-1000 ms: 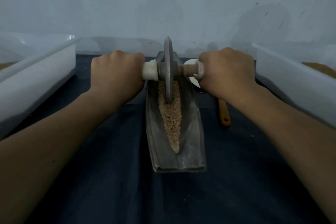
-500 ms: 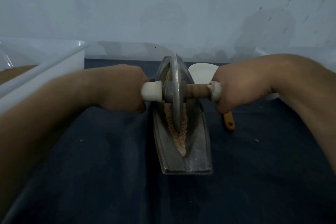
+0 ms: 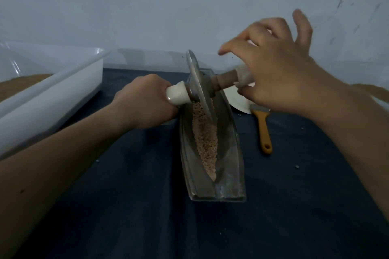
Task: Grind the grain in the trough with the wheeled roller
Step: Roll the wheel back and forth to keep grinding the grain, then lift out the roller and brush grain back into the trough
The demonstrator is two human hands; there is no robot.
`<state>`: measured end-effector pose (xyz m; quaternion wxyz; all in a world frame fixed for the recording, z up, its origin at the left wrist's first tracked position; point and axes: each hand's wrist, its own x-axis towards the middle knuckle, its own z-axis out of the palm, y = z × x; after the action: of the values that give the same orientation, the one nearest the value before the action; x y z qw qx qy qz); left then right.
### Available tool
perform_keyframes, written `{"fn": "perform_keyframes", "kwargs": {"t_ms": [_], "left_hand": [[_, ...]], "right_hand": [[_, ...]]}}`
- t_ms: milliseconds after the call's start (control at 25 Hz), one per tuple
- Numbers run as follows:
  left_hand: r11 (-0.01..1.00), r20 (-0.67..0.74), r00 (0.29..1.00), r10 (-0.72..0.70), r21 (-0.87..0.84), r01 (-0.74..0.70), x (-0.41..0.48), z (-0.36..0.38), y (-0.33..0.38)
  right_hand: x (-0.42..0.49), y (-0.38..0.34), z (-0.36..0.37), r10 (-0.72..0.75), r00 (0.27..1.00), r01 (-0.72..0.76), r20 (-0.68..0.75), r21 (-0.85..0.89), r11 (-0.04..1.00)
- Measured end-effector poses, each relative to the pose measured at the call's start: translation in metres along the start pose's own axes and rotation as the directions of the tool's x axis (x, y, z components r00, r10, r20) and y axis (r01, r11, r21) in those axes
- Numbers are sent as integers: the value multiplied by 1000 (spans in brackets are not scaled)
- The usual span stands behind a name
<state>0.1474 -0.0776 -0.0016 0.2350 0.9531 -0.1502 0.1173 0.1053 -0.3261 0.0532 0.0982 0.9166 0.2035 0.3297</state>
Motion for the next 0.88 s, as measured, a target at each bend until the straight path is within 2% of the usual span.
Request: {"fn": "perform_keyframes", "kwargs": {"t_ms": [40, 80, 160, 200, 240, 320, 400, 440, 480, 560, 600, 640, 800, 880], "left_hand": [[999, -31, 999, -23, -24, 22, 1, 2, -2], [997, -72, 996, -54, -51, 50, 2, 4, -5], [982, -147, 981, -126, -159, 102, 6, 5, -11], [962, -167, 971, -168, -244, 125, 7, 6, -15], [930, -178, 960, -215, -336, 146, 9, 5, -18], [853, -190, 935, -299, -493, 173, 12, 7, -24], [790, -204, 917, -344, -591, 165, 14, 9, -30], [759, -209, 910, -358, -633, 153, 15, 9, -32], [728, -214, 903, -372, -671, 141, 15, 10, -35], [679, -222, 890, -397, -724, 123, 15, 11, -41], [662, -224, 885, -409, -740, 118, 16, 12, -44], [646, -229, 878, -421, -755, 113, 16, 13, -47], [594, -279, 854, -440, -804, 43, 17, 17, -55], [586, -291, 856, -428, -810, 18, 17, 19, -58]], "right_hand": [[2, -4, -6, -65, 997, 69, -43, 87, 994], [2, -9, -10, -114, 983, 138, -145, 162, 977], [1, -14, -15, -109, 915, 240, -389, 305, 922], [0, -14, -15, -72, 898, 259, -434, 389, 884], [-2, -13, -13, -27, 910, 235, -413, 462, 855], [-6, -3, -2, 64, 970, 66, -236, 504, 861], [-9, 8, 14, 160, 985, -173, 65, 395, 902], [-10, 13, 22, 208, 943, -280, 259, 281, 918], [-11, 17, 29, 251, 858, -341, 448, 131, 931], [-14, 19, 39, 308, 642, -350, 702, -89, 933], [-15, 20, 42, 314, 580, -353, 752, -116, 929], [-15, 20, 43, 314, 558, -367, 768, -112, 924], [-16, 20, 48, 291, 571, -383, 768, -65, 921], [-15, 22, 47, 300, 626, -403, 720, -31, 915]]}}
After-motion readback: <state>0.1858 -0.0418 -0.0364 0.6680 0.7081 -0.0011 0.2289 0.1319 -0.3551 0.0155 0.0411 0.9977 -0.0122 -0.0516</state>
